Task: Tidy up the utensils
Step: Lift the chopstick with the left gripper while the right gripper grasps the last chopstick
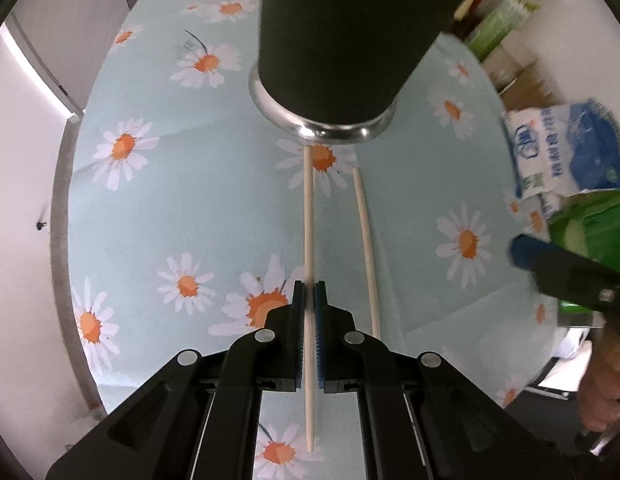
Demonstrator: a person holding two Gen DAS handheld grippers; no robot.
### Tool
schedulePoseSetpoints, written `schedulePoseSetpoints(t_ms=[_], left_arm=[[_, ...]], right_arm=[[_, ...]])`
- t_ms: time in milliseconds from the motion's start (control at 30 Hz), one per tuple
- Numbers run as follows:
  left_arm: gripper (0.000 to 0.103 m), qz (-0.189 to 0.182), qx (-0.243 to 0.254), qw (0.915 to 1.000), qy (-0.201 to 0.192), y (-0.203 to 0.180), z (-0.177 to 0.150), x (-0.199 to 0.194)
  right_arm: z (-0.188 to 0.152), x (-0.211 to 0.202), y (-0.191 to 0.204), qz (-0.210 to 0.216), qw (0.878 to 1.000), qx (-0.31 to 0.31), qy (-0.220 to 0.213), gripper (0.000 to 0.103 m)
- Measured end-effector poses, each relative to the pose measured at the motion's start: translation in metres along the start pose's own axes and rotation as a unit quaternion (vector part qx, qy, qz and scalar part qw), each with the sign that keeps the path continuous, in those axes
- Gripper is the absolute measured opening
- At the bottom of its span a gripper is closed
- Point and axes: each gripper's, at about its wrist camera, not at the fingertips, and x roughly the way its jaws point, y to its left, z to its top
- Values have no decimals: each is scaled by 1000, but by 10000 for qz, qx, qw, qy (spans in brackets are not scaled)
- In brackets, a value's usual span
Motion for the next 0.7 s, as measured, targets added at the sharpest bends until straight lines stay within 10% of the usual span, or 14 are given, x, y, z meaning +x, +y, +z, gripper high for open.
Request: schedulePoseSetpoints(t_ms=[700], left_arm=[[4, -1234, -275, 9849, -1185, 81, -59, -64]], right_arm=[[18, 107, 39, -2623, 9556, 379, 1291, 26]])
